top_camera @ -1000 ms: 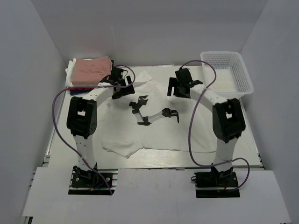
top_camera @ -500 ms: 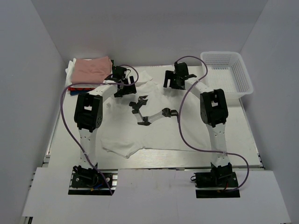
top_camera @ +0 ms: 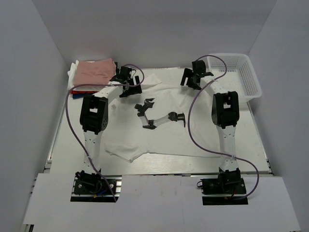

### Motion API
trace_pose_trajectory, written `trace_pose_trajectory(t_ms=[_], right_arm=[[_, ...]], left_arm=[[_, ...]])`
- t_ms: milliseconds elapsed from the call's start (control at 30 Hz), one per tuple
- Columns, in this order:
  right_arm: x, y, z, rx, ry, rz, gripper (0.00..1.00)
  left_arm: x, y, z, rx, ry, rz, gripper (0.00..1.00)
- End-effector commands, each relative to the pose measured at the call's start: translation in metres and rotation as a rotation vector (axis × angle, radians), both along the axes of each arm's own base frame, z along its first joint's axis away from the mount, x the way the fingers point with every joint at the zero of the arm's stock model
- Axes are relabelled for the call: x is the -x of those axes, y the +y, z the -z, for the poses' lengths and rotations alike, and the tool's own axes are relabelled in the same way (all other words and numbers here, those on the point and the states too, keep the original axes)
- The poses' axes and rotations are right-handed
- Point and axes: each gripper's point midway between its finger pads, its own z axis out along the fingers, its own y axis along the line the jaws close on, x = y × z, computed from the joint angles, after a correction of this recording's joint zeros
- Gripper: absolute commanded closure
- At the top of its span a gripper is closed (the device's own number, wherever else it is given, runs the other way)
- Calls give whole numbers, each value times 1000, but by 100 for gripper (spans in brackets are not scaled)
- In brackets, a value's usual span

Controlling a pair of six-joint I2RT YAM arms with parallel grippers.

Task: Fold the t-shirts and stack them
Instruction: Flatten out the tshirt

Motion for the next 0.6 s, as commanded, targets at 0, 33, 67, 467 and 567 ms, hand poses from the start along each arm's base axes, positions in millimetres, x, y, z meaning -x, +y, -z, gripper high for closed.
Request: trace_pose_trajectory(t_ms=[0,33,67,467,567], right_arm=[[16,-4,30,37,141,-26,10],[13,6,16,20,110,-71,10],[16,27,4,-49,99,-154,10],[142,132,-116,-52,-133,-463,10],[191,115,-92,-106,-102,-402,10]], left_arm=[[-11,0,-3,-7,-2,-12,0],[-17,-2,-9,3,-14,-20,0],[-18,-2,-13,4,-17,-20,0],[129,1,-91,167,63,-18,0],[198,-2,-93,262,109,20,0]])
